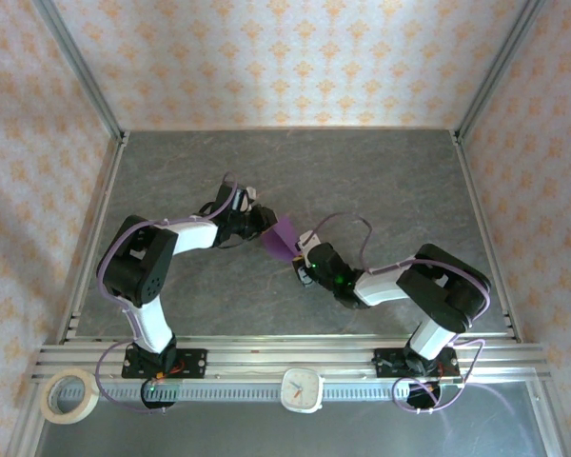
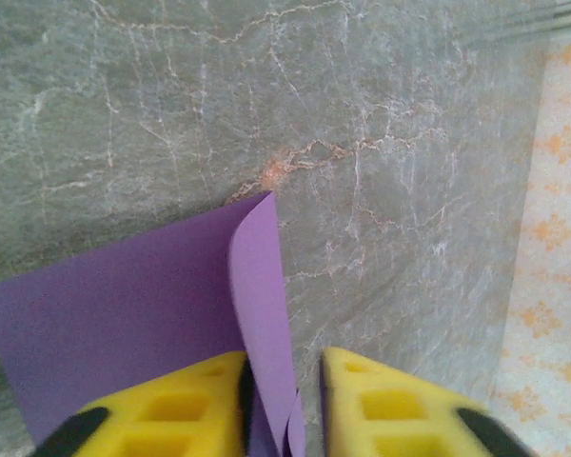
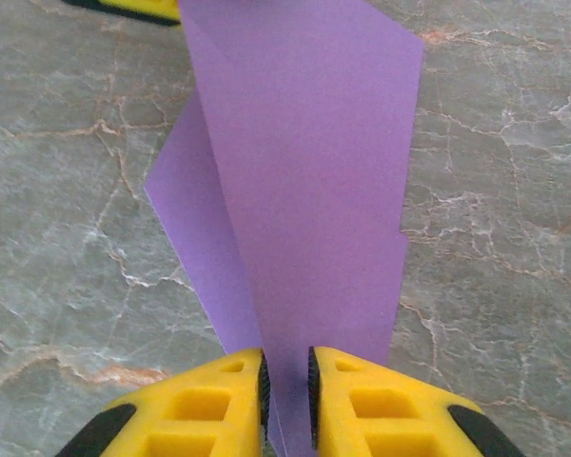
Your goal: Fold a paper plane with a square sheet of paper (pick it up from the middle)
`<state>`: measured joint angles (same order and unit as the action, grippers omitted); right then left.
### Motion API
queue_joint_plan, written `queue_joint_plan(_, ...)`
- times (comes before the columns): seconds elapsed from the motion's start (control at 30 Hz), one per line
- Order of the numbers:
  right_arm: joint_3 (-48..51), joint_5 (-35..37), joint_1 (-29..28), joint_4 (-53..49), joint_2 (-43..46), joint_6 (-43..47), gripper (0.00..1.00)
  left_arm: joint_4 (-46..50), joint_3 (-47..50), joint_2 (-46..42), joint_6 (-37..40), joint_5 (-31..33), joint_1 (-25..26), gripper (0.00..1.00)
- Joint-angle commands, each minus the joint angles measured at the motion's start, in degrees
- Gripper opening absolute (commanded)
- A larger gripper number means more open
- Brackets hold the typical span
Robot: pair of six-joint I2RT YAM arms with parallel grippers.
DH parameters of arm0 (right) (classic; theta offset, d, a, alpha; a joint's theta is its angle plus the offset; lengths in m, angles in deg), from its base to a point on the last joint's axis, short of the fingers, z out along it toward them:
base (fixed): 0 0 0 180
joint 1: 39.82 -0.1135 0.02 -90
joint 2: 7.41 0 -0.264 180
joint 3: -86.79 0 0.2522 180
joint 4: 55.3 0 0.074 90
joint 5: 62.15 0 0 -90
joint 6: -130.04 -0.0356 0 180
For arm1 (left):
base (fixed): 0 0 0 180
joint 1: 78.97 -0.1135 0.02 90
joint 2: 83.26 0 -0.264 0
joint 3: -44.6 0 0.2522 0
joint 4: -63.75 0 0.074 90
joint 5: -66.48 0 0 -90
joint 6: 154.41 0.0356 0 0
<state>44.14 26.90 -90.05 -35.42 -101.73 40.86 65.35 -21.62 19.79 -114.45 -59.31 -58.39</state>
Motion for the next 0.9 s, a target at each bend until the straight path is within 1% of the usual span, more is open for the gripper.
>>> queue_joint_plan(0.0,-1.4,4.88,-0.99,-2.03,1.02,3.77,0.22,-0.14,-0.46,0.58,-0.21,-1.01,-0.35,0.15)
queue_joint_plan(0.17,-1.54,8.59,-1.61,-2.09,0.89,5.69,0.25,0.19,-0.93,0.9,0.2,-1.65,-0.34,0.07)
queue_joint_plan(0.27,-1.53,9.93,-1.86,-1.87,1.22,7.36,0.26,0.52,-1.04,0.93,0.38,-2.03,-0.36,0.04)
queue_joint_plan(0.37,-1.44,11.23,-2.05,-1.48,1.61,9.67,0.31,0.48,-1.0,0.95,0.38,-2.28,-0.39,0.03)
queue_joint_plan(0.57,-1.04,12.05,-2.48,-0.61,1.86,15.88,0.36,0.5,-1.34,0.77,0.39,-3.1,-0.32,0.02)
queue_joint_plan(0.7,-0.87,12.07,-2.57,0.33,1.98,18.23,0.35,0.85,-1.68,0.84,0.57,-3.3,-0.39,0.02)
queue_joint_plan(0.87,-1.98,12.61,-2.54,-0.38,0.82,18.53,0.32,0.96,-1.81,1.11,0.79,-3.65,-0.4,0.02)
